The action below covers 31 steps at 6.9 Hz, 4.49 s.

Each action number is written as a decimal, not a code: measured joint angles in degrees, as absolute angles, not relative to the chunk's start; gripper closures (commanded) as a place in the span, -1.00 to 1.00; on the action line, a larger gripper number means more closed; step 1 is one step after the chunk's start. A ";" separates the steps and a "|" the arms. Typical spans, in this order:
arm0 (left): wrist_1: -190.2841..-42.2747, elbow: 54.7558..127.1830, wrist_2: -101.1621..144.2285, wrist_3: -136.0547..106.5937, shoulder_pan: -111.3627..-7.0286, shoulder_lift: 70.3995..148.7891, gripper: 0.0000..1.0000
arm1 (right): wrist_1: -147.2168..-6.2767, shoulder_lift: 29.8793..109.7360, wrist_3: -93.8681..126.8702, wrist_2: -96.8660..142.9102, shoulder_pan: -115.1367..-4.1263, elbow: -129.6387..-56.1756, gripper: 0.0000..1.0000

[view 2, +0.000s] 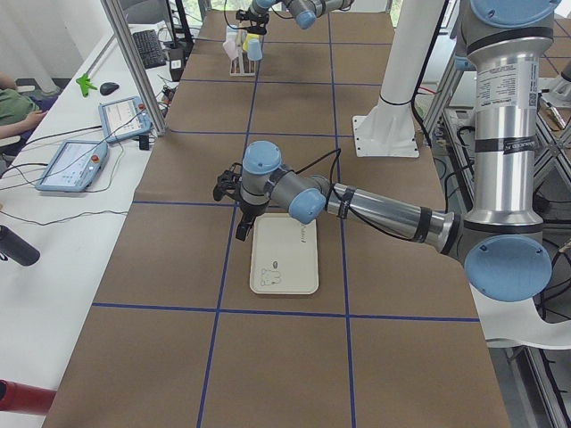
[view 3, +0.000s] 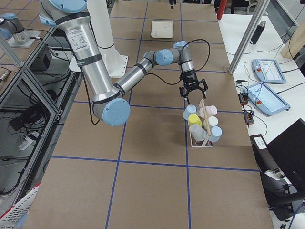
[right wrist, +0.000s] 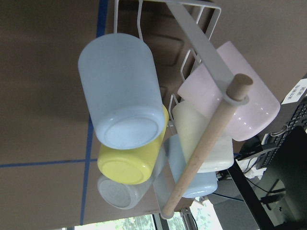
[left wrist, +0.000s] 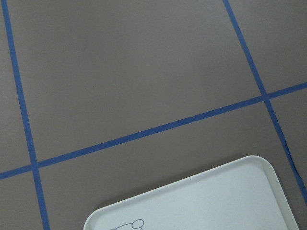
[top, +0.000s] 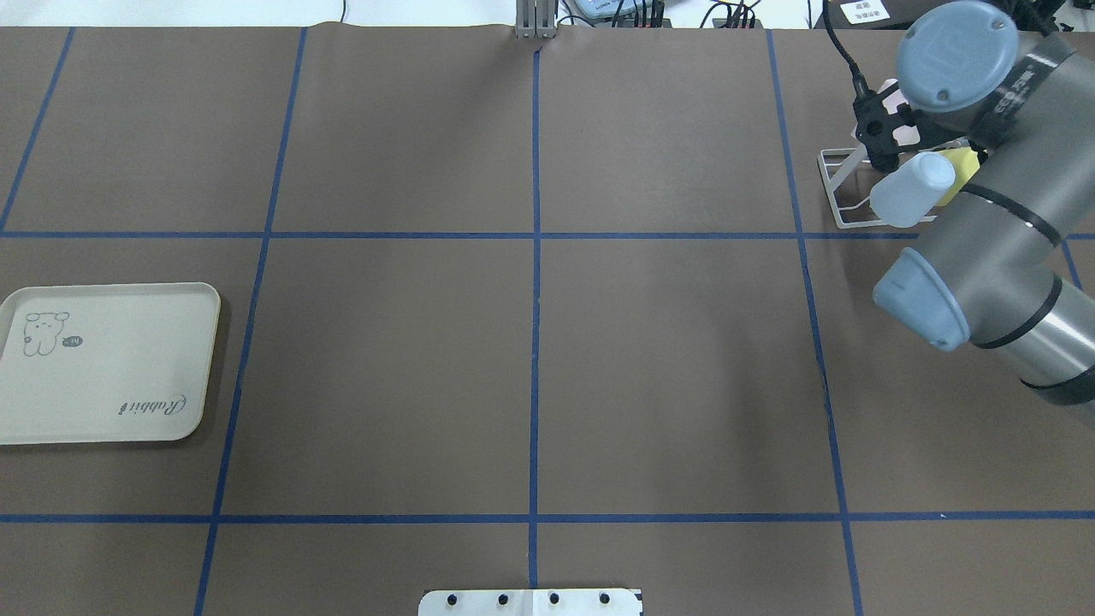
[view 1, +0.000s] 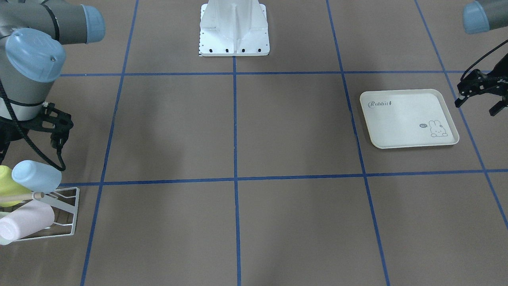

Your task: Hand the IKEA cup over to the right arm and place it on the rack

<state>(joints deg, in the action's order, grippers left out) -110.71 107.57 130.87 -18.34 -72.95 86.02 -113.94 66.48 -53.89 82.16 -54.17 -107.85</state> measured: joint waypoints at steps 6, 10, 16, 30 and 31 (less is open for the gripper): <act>-101.16 106.95 130.96 -0.73 -83.74 86.14 -1.00 | -92.68 80.13 -29.31 125.06 -76.68 -108.93 -0.96; -92.73 104.09 130.96 16.04 -92.63 85.31 -1.00 | -86.53 86.06 -7.05 130.55 -84.27 -101.61 -0.99; -92.42 99.09 134.92 16.82 -95.63 79.63 -1.00 | -100.77 91.09 -5.88 133.49 -88.91 -98.02 -0.99; -92.67 101.17 131.37 11.25 -95.36 79.72 -1.00 | -101.07 91.97 -6.07 133.50 -89.07 -99.64 -0.99; -92.72 101.17 131.39 11.25 -95.36 79.72 -1.00 | -101.07 91.87 -6.07 133.51 -89.06 -99.71 -0.99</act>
<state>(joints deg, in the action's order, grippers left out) -92.72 101.17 131.39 11.25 -95.36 79.72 -101.07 91.87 -6.07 133.51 -89.06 -99.71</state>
